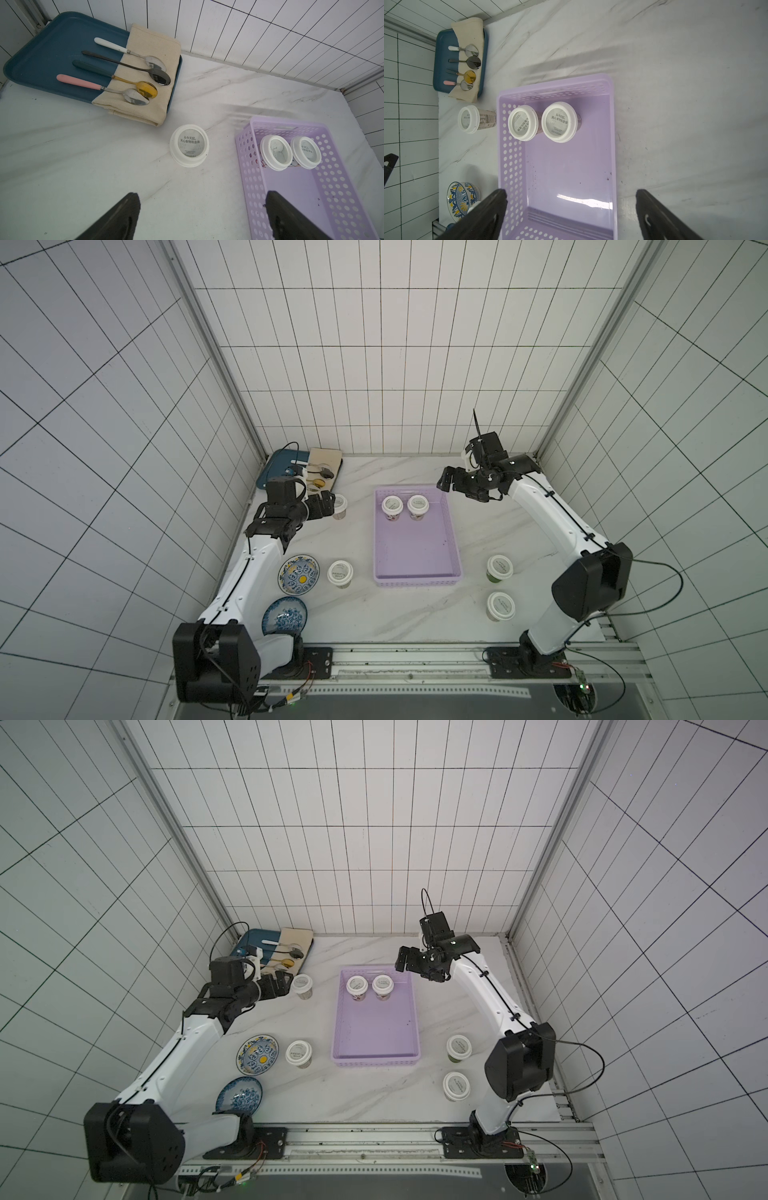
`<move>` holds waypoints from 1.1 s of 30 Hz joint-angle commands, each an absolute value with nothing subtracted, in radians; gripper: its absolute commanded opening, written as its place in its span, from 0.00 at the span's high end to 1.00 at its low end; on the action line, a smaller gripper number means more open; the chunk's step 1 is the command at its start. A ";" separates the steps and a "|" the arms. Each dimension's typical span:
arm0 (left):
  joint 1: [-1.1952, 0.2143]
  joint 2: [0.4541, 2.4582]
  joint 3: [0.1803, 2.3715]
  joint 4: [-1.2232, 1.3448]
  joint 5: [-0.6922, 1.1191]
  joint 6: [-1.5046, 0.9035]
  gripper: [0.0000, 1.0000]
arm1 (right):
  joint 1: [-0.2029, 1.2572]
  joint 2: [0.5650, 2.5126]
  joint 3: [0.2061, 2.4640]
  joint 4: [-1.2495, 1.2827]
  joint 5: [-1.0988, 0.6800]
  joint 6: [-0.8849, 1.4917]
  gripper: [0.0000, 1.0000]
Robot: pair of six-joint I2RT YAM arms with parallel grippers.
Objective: Put the yogurt in the basket
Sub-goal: Pick up the yogurt from the center of the board.
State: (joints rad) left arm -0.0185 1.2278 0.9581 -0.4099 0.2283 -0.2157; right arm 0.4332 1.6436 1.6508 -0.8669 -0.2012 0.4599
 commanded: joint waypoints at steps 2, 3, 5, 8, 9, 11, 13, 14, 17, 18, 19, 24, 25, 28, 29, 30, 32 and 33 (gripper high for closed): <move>-0.021 1.261 1.001 -0.437 0.226 -0.205 0.02 | 0.396 1.539 1.575 -0.890 -0.120 0.401 0.01; -0.020 1.272 1.015 -0.450 0.230 -0.204 0.02 | 0.385 1.519 1.559 -0.893 -0.118 0.395 0.01; -0.020 1.288 1.027 -0.459 0.223 -0.202 0.02 | 0.368 1.479 1.527 -0.891 -0.118 0.381 0.01; -0.020 1.320 1.045 -0.471 0.235 -0.219 0.02 | 0.350 1.411 1.468 -0.879 -0.084 0.350 0.01; -0.020 1.333 1.059 -0.485 0.247 -0.222 0.02 | 0.343 1.390 1.445 -0.872 -0.075 0.346 0.01; -0.020 1.344 1.077 -0.500 0.250 -0.222 0.02 | 0.328 1.354 1.406 -0.861 -0.077 0.341 0.01; -0.020 1.359 1.077 -0.498 0.237 -0.220 0.02 | 0.318 1.317 1.363 -0.841 -0.076 0.329 0.01; -0.019 1.370 1.079 -0.499 0.236 -0.220 0.02 | 0.316 1.297 1.346 -0.829 -0.069 0.323 0.01; -0.021 1.408 1.113 -0.533 0.233 -0.214 0.02 | 0.307 1.242 1.291 -0.800 -0.044 0.304 0.01; -0.021 1.416 1.127 -0.545 0.223 -0.210 0.02 | 0.304 1.226 1.274 -0.792 -0.037 0.293 0.01; -0.022 1.425 1.135 -0.551 0.209 -0.206 0.02 | 0.304 1.207 1.255 -0.781 -0.030 0.277 0.01; -0.038 1.492 1.181 -0.591 0.192 -0.199 0.02 | 0.301 1.116 1.137 -0.705 0.015 0.212 0.01; -0.040 1.503 1.196 -0.603 0.189 -0.196 0.02 | 0.300 1.096 1.114 -0.692 0.022 0.205 0.01; -0.050 1.530 1.208 -0.606 0.164 -0.193 0.02 | 0.299 1.034 1.052 -0.648 0.040 0.183 0.01; -0.053 1.544 1.215 -0.611 0.163 -0.194 0.02 | 0.299 1.012 1.031 -0.630 0.050 0.182 0.01; -0.057 1.563 1.229 -0.625 0.163 -0.195 0.02 | 0.299 0.985 1.005 -0.608 0.059 0.177 0.01; -0.065 1.591 1.263 -0.655 0.158 -0.193 0.02 | 0.301 0.939 0.966 -0.575 0.076 0.159 0.01; -0.067 1.598 1.276 -0.662 0.145 -0.191 0.02 | 0.301 0.917 0.946 -0.563 0.093 0.152 0.01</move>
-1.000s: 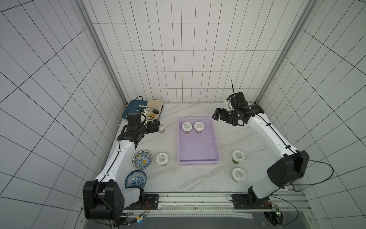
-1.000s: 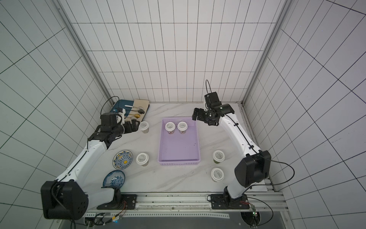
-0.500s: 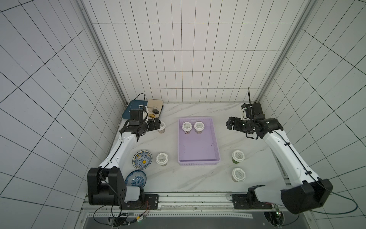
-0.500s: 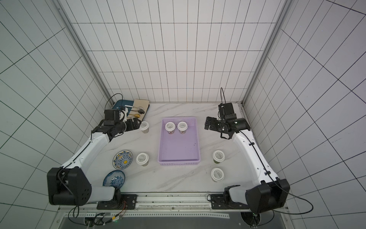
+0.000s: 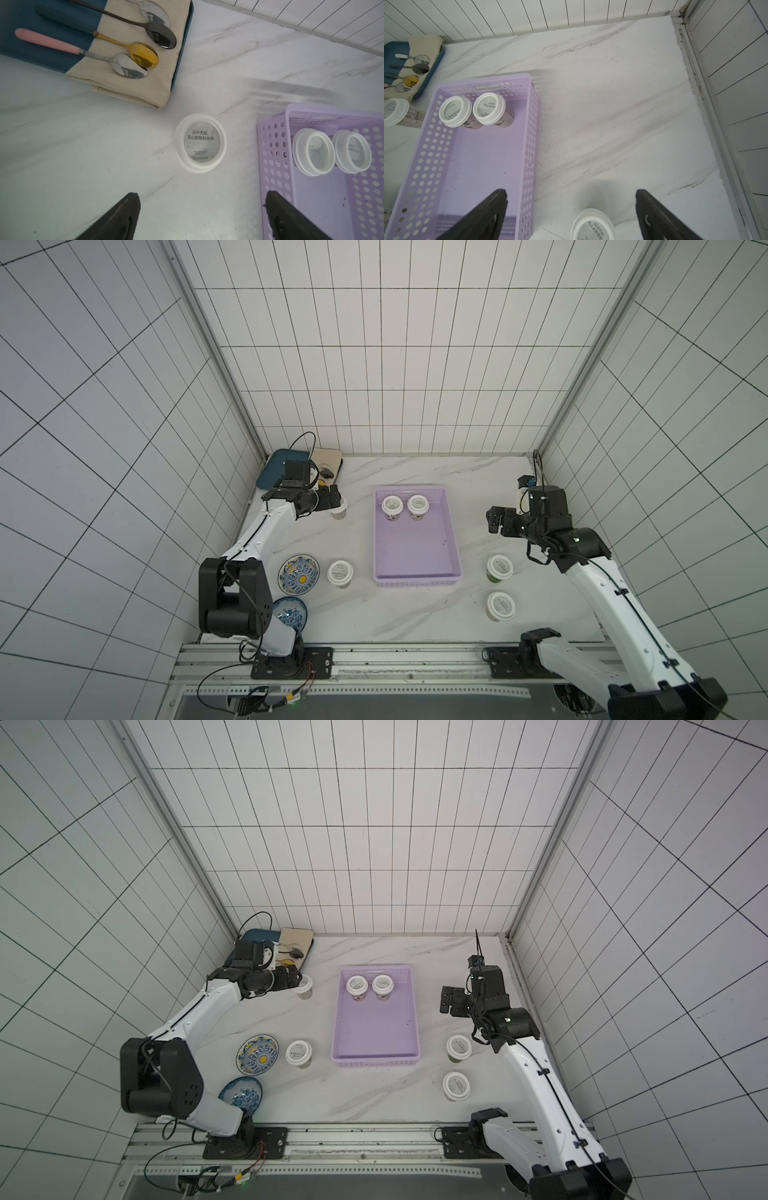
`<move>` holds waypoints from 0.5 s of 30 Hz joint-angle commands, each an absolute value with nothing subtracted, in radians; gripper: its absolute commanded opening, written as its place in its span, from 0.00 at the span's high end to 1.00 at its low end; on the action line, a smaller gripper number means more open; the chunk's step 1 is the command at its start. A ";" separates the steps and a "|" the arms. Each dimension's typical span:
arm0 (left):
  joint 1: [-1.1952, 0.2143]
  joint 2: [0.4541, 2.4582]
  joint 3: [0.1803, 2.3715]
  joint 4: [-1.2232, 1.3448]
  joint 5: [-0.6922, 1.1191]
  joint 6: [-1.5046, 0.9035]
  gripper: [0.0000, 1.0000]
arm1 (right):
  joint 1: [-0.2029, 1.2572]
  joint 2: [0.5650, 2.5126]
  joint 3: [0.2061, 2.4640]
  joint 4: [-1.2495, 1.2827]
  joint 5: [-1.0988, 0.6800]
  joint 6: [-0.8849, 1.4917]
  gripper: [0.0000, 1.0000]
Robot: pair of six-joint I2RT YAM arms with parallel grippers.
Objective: Put the yogurt in the basket
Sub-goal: Pick up the yogurt from the center of the board.
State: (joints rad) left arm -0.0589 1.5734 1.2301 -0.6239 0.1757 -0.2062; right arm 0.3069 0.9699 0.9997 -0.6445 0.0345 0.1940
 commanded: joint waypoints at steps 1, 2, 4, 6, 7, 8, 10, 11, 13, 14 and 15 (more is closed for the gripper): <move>-0.069 1.605 1.282 -0.664 0.133 -0.190 0.02 | 0.305 0.895 0.926 -0.549 0.114 0.149 0.01; -0.070 1.615 1.288 -0.664 0.126 -0.194 0.02 | 0.308 0.872 0.904 -0.532 0.133 0.146 0.01; -0.073 1.649 1.309 -0.677 0.130 -0.204 0.02 | 0.323 0.817 0.839 -0.484 0.165 0.135 0.01; -0.076 1.682 1.339 -0.703 0.133 -0.208 0.02 | 0.332 0.772 0.786 -0.447 0.195 0.124 0.01; -0.078 1.695 1.352 -0.711 0.132 -0.206 0.02 | 0.339 0.756 0.763 -0.433 0.219 0.121 0.01; -0.077 1.705 1.360 -0.715 0.125 -0.205 0.02 | 0.347 0.737 0.743 -0.420 0.247 0.118 0.01; -0.078 1.732 1.376 -0.723 0.124 -0.207 0.02 | 0.362 0.705 0.707 -0.391 0.278 0.109 0.01; -0.077 1.753 1.389 -0.733 0.131 -0.211 0.02 | 0.367 0.692 0.691 -0.374 0.283 0.103 0.01; -0.080 1.786 1.419 -0.758 0.155 -0.212 0.02 | 0.369 0.687 0.681 -0.358 0.293 0.093 0.01; -0.078 1.798 1.435 -0.770 0.157 -0.212 0.02 | 0.369 0.692 0.683 -0.357 0.305 0.092 0.01; -0.079 1.810 1.444 -0.776 0.157 -0.211 0.02 | 0.369 0.698 0.684 -0.354 0.311 0.091 0.01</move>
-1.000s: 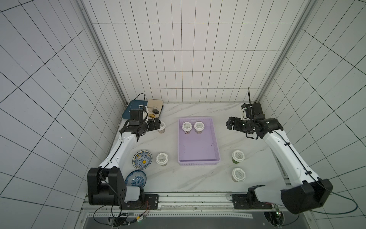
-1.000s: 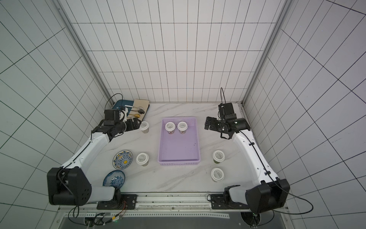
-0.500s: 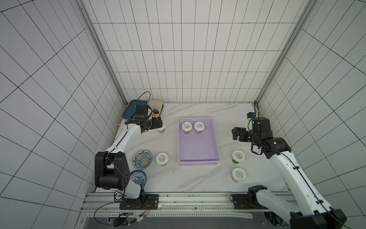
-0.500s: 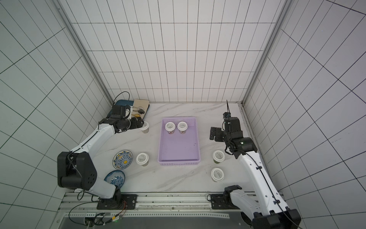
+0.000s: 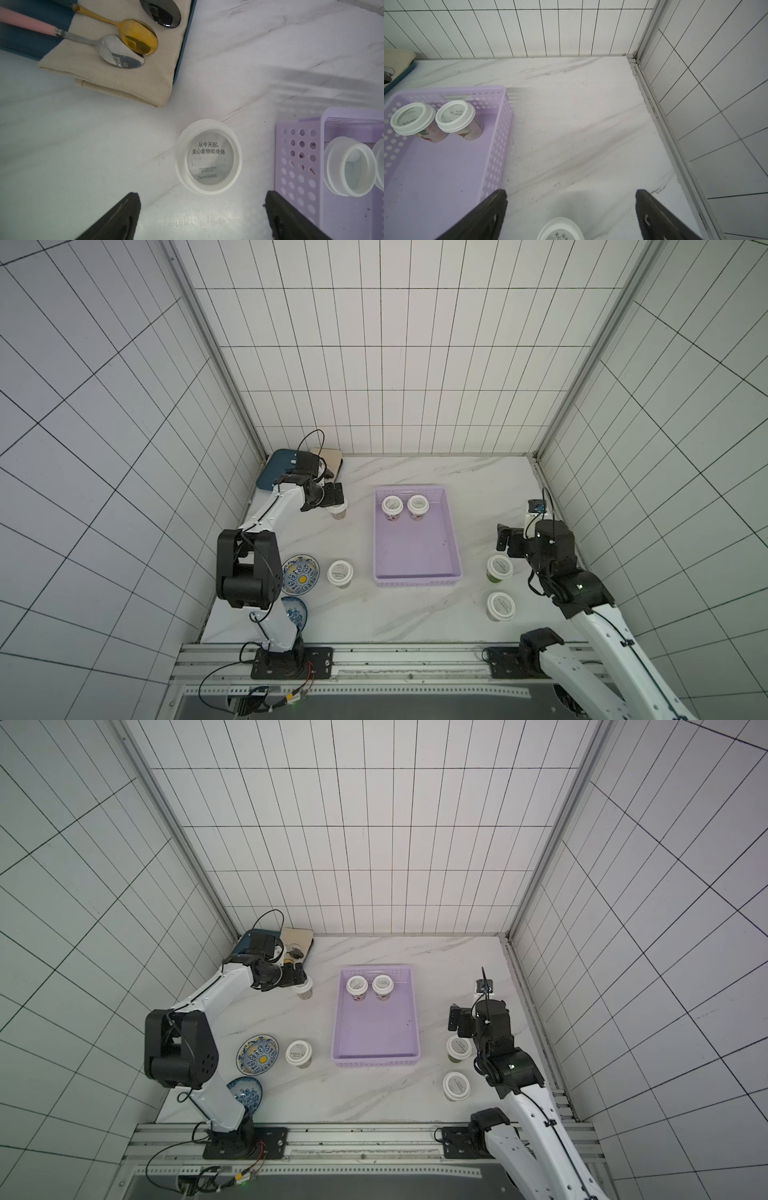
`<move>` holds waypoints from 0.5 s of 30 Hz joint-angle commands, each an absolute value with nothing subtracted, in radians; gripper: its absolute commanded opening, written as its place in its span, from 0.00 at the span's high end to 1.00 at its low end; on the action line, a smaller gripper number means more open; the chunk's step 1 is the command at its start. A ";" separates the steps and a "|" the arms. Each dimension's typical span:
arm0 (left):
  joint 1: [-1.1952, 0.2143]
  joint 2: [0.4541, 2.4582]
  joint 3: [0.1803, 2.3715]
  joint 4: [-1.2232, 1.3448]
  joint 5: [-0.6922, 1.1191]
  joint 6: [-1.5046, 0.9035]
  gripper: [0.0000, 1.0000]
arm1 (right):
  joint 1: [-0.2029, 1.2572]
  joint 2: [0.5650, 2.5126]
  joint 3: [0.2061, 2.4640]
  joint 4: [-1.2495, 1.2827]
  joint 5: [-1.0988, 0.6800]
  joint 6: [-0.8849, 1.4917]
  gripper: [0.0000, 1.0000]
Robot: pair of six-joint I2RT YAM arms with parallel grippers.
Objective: Put the yogurt in the basket
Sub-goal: Pick up the yogurt from the center of the board.
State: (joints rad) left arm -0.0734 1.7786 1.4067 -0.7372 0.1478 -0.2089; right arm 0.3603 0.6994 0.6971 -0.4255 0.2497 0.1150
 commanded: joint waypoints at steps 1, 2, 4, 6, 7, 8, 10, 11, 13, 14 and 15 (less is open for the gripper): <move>-0.079 1.822 1.453 -0.780 0.159 -0.211 0.02 | 0.369 0.702 0.683 -0.351 0.313 0.091 0.01; -0.078 1.835 1.462 -0.783 0.165 -0.212 0.02 | 0.369 0.705 0.683 -0.348 0.308 0.094 0.01; -0.079 1.873 1.495 -0.809 0.193 -0.219 0.02 | 0.373 0.705 0.681 -0.343 0.294 0.095 0.01; -0.082 1.902 1.529 -0.835 0.201 -0.221 0.03 | 0.374 0.708 0.676 -0.337 0.301 0.090 0.01; -0.081 1.910 1.538 -0.839 0.198 -0.217 0.02 | 0.374 0.711 0.677 -0.342 0.307 0.089 0.01; -0.080 1.916 1.540 -0.837 0.196 -0.217 0.02 | 0.376 0.712 0.677 -0.343 0.311 0.089 0.01; -0.076 1.942 1.553 -0.843 0.210 -0.223 0.02 | 0.376 0.705 0.678 -0.342 0.306 0.089 0.01; -0.075 1.956 1.564 -0.850 0.221 -0.227 0.02 | 0.376 0.702 0.676 -0.339 0.303 0.087 0.01; -0.074 1.985 1.595 -0.875 0.231 -0.223 0.02 | 0.378 0.704 0.673 -0.337 0.313 0.083 0.01; -0.075 1.992 1.604 -0.884 0.229 -0.220 0.02 | 0.378 0.708 0.673 -0.338 0.316 0.084 0.01; -0.075 1.996 1.608 -0.885 0.226 -0.218 0.02 | 0.379 0.712 0.675 -0.342 0.317 0.083 0.01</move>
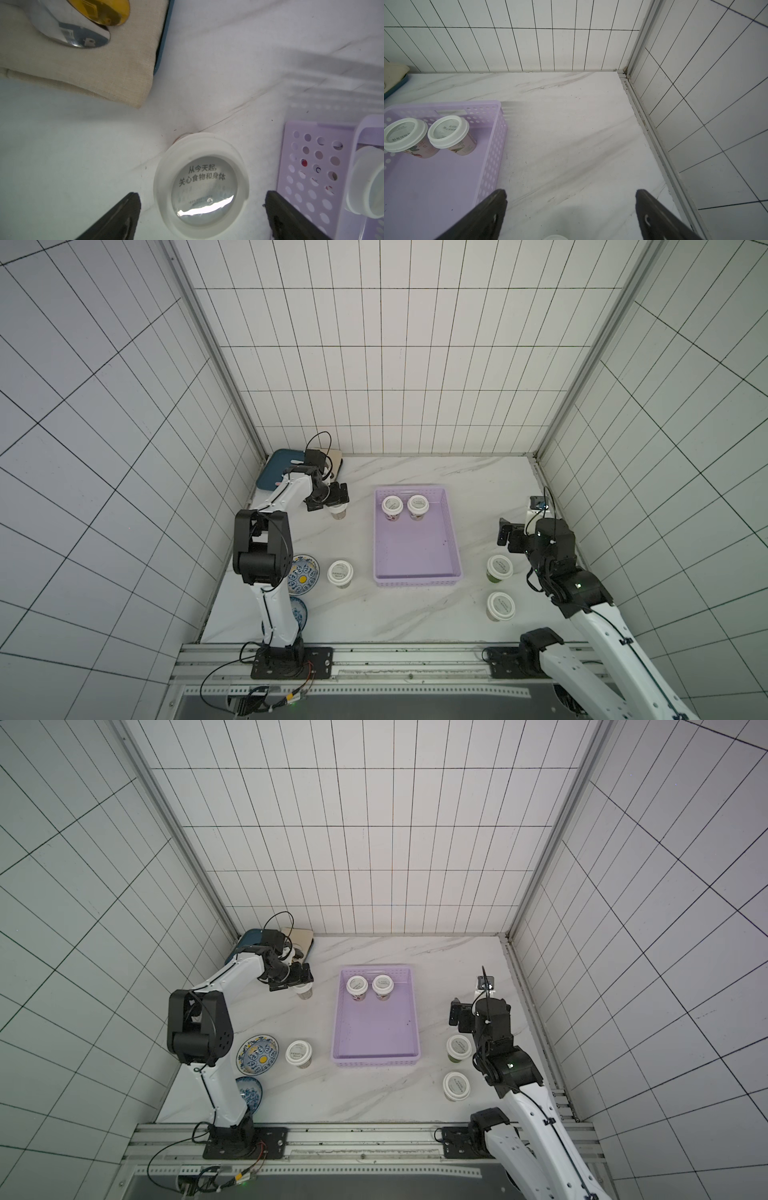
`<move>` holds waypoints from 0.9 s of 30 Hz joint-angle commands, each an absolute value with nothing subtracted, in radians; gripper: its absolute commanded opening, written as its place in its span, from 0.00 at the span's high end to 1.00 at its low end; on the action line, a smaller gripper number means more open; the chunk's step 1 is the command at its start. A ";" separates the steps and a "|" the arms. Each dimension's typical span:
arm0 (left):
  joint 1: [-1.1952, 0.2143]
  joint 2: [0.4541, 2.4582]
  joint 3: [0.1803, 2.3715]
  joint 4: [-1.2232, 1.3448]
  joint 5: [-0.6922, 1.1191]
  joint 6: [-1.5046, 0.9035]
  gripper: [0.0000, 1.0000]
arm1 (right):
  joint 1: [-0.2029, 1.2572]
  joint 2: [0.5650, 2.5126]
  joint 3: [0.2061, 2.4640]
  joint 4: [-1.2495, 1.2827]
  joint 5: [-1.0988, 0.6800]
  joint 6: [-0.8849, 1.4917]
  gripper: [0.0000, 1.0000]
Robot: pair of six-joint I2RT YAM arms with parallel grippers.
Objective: Put the yogurt in the basket
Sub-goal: Pick up the yogurt from the center of the board.
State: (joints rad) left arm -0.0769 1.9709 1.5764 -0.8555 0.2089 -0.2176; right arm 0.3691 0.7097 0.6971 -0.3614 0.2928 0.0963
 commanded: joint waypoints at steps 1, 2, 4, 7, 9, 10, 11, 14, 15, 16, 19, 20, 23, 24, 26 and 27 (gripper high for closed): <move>-0.073 2.002 1.614 -0.886 0.227 -0.218 0.02 | 0.380 0.713 0.676 -0.342 0.312 0.086 0.01; -0.073 2.011 1.623 -0.891 0.230 -0.220 0.02 | 0.380 0.710 0.676 -0.344 0.307 0.085 0.01; -0.075 2.037 1.654 -0.919 0.243 -0.219 0.04 | 0.383 0.704 0.674 -0.342 0.308 0.083 0.01; -0.075 2.043 1.669 -0.930 0.238 -0.212 0.05 | 0.383 0.712 0.674 -0.343 0.319 0.082 0.01; -0.072 2.055 1.675 -0.930 0.240 -0.215 0.08 | 0.384 0.713 0.676 -0.347 0.310 0.083 0.01; -0.069 2.066 1.682 -0.936 0.249 -0.215 0.11 | 0.384 0.710 0.676 -0.346 0.306 0.084 0.01; -0.071 2.074 1.693 -0.946 0.258 -0.215 0.12 | 0.384 0.707 0.675 -0.344 0.309 0.082 0.01; -0.071 2.071 1.688 -0.946 0.262 -0.213 0.13 | 0.384 0.713 0.674 -0.346 0.324 0.080 0.01; -0.068 2.070 1.685 -0.943 0.259 -0.212 0.14 | 0.384 0.715 0.676 -0.347 0.320 0.082 0.01; -0.066 2.074 1.688 -0.944 0.261 -0.216 0.14 | 0.385 0.714 0.676 -0.345 0.314 0.083 0.01; -0.063 2.085 1.702 -0.958 0.271 -0.218 0.18 | 0.385 0.713 0.675 -0.344 0.315 0.083 0.01; -0.064 2.079 1.698 -0.956 0.270 -0.216 0.18 | 0.385 0.716 0.674 -0.345 0.320 0.083 0.01; -0.062 2.060 1.684 -0.945 0.268 -0.218 0.21 | 0.385 0.718 0.676 -0.347 0.312 0.084 0.01; -0.061 2.060 1.683 -0.946 0.274 -0.222 0.21 | 0.385 0.717 0.676 -0.346 0.308 0.084 0.01; -0.065 2.059 1.683 -0.948 0.282 -0.220 0.23 | 0.385 0.720 0.675 -0.344 0.312 0.083 0.01; -0.067 2.053 1.679 -0.946 0.280 -0.218 0.24 | 0.385 0.723 0.675 -0.344 0.314 0.083 0.01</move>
